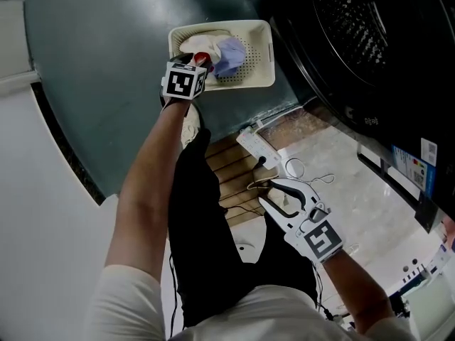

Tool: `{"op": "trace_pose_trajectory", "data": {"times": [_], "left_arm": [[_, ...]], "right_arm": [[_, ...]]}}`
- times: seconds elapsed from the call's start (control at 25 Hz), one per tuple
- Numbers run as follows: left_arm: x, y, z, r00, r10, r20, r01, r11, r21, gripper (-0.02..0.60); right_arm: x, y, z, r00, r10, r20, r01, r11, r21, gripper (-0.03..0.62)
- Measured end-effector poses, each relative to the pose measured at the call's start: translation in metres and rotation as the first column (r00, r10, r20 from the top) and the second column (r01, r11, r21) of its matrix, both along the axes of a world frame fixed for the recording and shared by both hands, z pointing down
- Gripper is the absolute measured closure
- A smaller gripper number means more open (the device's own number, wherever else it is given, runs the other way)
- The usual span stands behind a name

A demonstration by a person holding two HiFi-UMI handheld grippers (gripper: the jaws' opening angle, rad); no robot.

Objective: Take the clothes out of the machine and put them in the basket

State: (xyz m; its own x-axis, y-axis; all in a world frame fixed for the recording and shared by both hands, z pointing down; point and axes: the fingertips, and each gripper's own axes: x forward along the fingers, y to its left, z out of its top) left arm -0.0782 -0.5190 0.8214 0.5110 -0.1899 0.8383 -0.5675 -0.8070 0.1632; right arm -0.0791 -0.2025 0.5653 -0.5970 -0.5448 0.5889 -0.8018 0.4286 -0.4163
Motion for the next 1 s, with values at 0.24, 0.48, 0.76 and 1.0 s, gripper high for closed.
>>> {"op": "trace_pose_trajectory", "data": {"times": [0.24, 0.48, 0.76, 1.0], "left_arm": [[-0.01, 0.005, -0.03, 1.0, -0.018, -0.014, 0.019, 0.999, 0.031, 0.356], [-0.013, 0.029, -0.073, 0.998, -0.034, -0.048, 0.037, 0.998, 0.059, 0.357], [-0.023, 0.063, -0.142, 0.993, -0.067, -0.096, 0.077, 0.991, 0.109, 0.362], [-0.034, 0.104, -0.217, 0.982, -0.092, -0.163, 0.117, 0.982, 0.151, 0.374]], "right_arm": [[-0.004, 0.005, -0.015, 1.0, -0.013, 0.009, 0.013, 0.999, 0.04, 0.467], [-0.002, 0.024, -0.035, 1.0, -0.026, 0.005, 0.026, 0.997, 0.066, 0.468], [0.006, 0.049, -0.074, 0.999, -0.014, 0.04, 0.009, 0.993, 0.12, 0.468], [0.02, 0.075, -0.114, 1.0, -0.013, 0.028, 0.007, 0.983, 0.183, 0.468]]}}
